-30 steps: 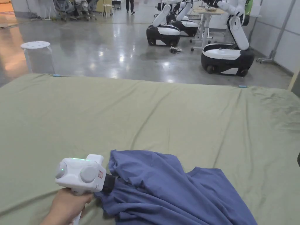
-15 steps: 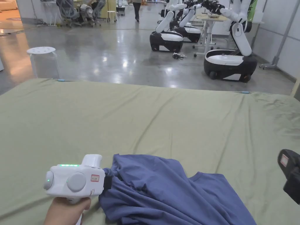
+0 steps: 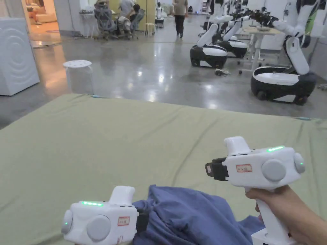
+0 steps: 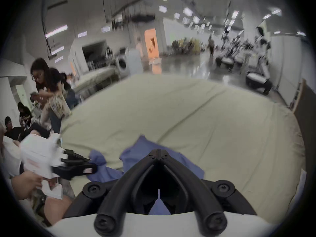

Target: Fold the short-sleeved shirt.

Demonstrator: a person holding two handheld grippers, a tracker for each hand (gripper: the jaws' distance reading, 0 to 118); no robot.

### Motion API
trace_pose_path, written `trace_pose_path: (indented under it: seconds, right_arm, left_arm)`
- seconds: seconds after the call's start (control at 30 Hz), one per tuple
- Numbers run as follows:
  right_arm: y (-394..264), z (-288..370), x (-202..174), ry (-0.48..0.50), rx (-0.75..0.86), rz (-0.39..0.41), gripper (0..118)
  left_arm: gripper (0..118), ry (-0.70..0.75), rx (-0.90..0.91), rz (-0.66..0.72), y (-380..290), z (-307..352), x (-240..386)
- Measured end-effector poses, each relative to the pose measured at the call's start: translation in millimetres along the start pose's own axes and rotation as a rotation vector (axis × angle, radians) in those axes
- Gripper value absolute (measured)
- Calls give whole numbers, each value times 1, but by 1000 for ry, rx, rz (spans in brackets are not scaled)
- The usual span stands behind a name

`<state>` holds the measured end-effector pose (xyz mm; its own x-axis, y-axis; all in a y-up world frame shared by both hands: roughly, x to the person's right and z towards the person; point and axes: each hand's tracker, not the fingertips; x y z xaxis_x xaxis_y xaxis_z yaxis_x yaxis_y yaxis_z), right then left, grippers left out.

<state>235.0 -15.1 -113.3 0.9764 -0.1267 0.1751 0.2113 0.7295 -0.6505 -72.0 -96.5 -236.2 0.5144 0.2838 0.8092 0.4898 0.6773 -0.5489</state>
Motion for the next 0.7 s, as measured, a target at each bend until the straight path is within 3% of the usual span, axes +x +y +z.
trace_pose_path:
  seconds: [0.07,0.13,0.2,0.4,0.5,0.53,0.6,0.67,0.7]
  right_arm:
    - [3,-48,5,-2,-120,54,12]
    - [0,-84,7,-15,-214,103,53]
    - [-1,-114,11,-5,-289,83,99]
    - [-1,-158,22,-21,-347,27,105]
    - [-4,-172,20,-96,-355,63,104]
    - [-6,-177,19,-117,-387,92,98]
    - [-12,-183,14,-155,-453,149,63]
    - [-15,-176,7,-155,-399,199,59]
    - [-14,-171,6,-137,-379,191,46]
  left_arm:
    - [2,3,-8,2,-3,-2,-1]
    - [2,7,-15,7,-5,-5,-3]
    - [2,4,-24,11,-5,-7,-6]
    - [2,-14,-31,18,-2,-8,-10]
    - [2,-21,-26,12,0,-7,-8]
    - [2,-22,-26,10,0,-7,-8]
    - [2,-26,-25,14,1,-8,-9]
    - [2,-25,-26,20,2,-9,-10]
    - [2,-24,-25,23,1,-10,-10]
